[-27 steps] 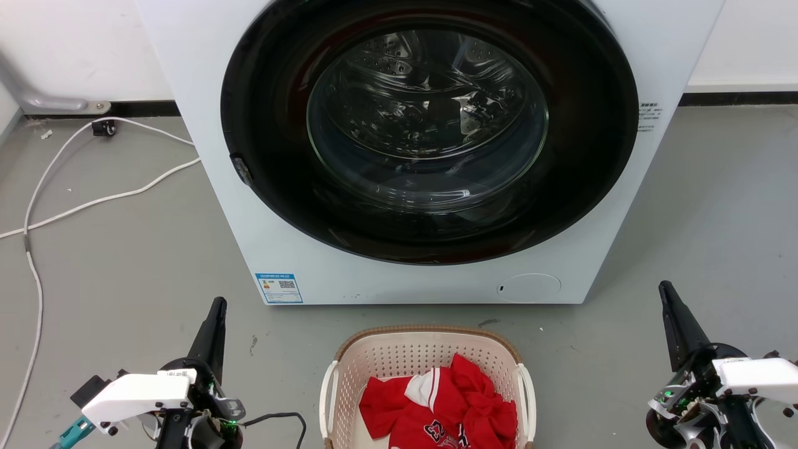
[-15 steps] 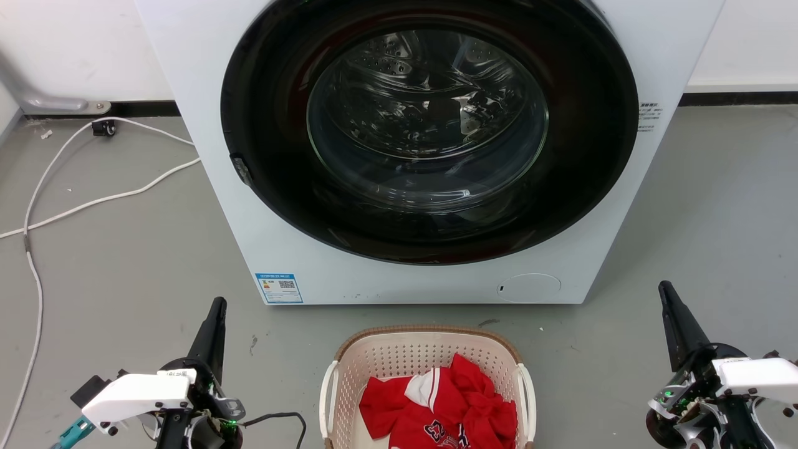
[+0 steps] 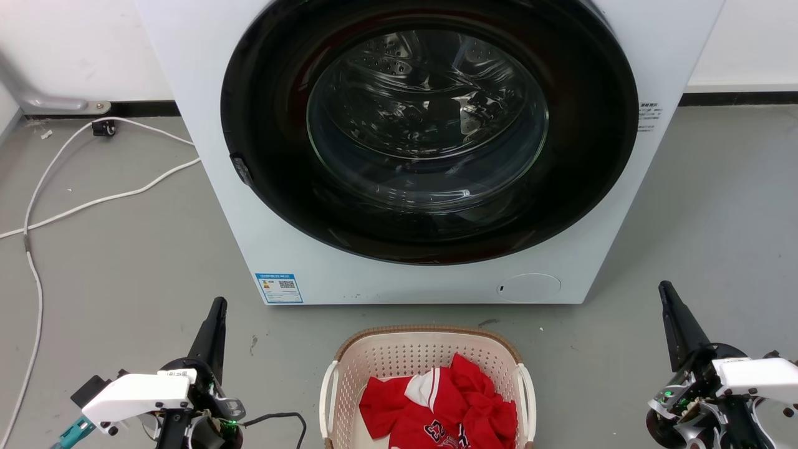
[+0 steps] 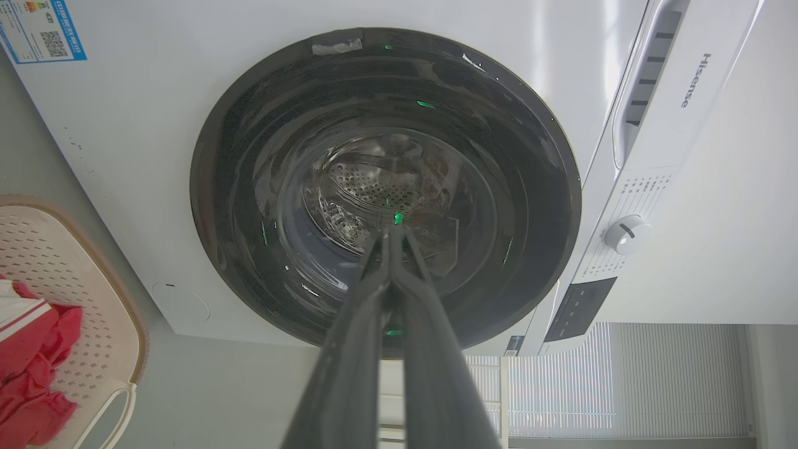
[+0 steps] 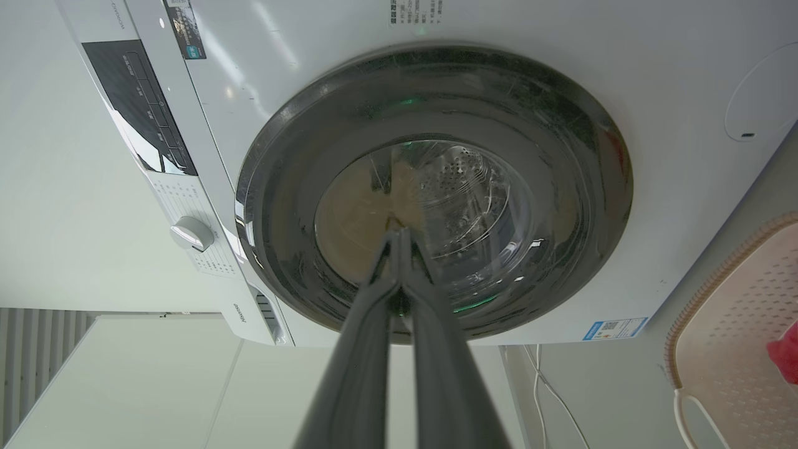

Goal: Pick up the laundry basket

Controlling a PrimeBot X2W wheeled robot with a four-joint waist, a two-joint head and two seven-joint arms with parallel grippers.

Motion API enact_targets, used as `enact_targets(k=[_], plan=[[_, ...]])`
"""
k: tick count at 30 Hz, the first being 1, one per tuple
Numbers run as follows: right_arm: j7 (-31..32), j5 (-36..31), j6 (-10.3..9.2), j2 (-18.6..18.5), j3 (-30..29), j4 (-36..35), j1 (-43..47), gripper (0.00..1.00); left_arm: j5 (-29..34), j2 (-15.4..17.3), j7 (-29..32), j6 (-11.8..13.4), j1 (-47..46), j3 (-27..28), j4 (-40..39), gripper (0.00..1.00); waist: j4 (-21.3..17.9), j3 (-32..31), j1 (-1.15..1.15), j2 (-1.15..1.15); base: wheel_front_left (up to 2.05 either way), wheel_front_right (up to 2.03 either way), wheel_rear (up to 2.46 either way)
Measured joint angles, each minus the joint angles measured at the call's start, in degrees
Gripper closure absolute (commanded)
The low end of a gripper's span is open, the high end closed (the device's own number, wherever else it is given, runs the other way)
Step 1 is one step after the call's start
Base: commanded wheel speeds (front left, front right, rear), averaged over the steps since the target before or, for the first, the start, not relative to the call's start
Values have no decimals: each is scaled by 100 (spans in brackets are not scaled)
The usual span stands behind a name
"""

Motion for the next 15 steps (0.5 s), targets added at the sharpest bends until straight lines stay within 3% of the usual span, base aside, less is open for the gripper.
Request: enact_targets(k=[2,3,5,6,7,15], plan=[[0,-3,0,1,-2,0,0,100,1,-2,2,0,0,1,0,100,0,0,0,0,0,0,0],[0,-3,0,1,-2,0,0,0,1,-2,2,0,0,1,0,0,0,0,0,0,0,0,0],[-3,-5,0,4,4,64,51,0,-4,-15,3,2,43,-7,68,0,0,0,0,0,0,0,0],[-5,-5,-1,11,8,116,103,100,-7,-24,3,3,94,-13,121,100,0,0,0,0,0,0,0],[-5,-5,-1,16,10,167,160,0,-7,-37,2,7,149,-16,176,0,0,0,0,0,0,0,0],[-176,-35,-2,36,120,155,330,0,53,-55,-176,9,308,-56,186,0,-2,3,0,0,0,0,0]])
